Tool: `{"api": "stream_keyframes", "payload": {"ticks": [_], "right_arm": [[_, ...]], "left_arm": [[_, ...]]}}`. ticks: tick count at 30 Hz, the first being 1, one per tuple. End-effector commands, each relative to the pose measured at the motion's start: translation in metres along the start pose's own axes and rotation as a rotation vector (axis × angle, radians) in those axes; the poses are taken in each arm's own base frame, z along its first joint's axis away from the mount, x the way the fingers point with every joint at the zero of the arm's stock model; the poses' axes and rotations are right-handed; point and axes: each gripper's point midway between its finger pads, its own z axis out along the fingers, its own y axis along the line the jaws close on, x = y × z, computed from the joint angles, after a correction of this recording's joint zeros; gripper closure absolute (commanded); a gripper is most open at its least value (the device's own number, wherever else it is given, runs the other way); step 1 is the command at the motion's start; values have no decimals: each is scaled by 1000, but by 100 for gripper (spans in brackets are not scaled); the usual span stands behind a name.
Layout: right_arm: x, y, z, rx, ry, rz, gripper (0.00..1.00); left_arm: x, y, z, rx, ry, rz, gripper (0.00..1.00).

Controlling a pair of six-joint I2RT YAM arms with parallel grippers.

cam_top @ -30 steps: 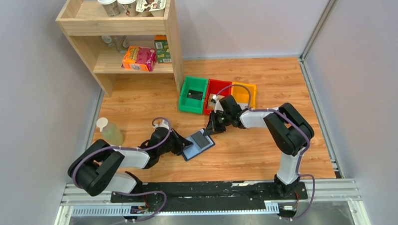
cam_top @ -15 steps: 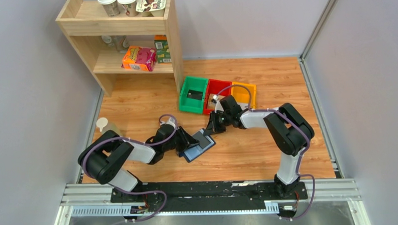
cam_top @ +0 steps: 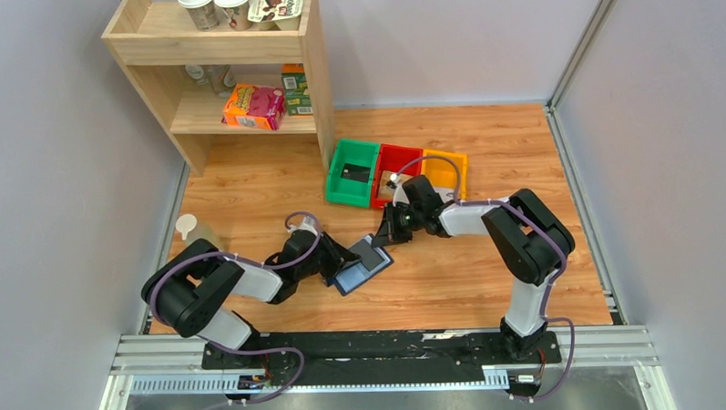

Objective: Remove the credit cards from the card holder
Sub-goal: Remove the credit card from the card holder.

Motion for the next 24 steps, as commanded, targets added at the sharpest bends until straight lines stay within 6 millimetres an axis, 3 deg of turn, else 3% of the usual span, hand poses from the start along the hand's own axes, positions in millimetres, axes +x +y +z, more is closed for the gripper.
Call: {"api": "stream_keyframes", "payload": {"ticks": [1,7,18,24], "right_arm": [[51,-61,-1,226,106,71,100],[51,-59,-3,220,94,82,100],[54,-59,-2,204,83,111,100],[64,-70,0,236,103,123,100]], "left_arm": [[-32,-28,-4,91,-167,-1,74],[-41,-40,-3,123,-201,18,75],[-28,-45,1,189,-139,6,76],[-31,-47,-3,234,-165,-21,94]]}}
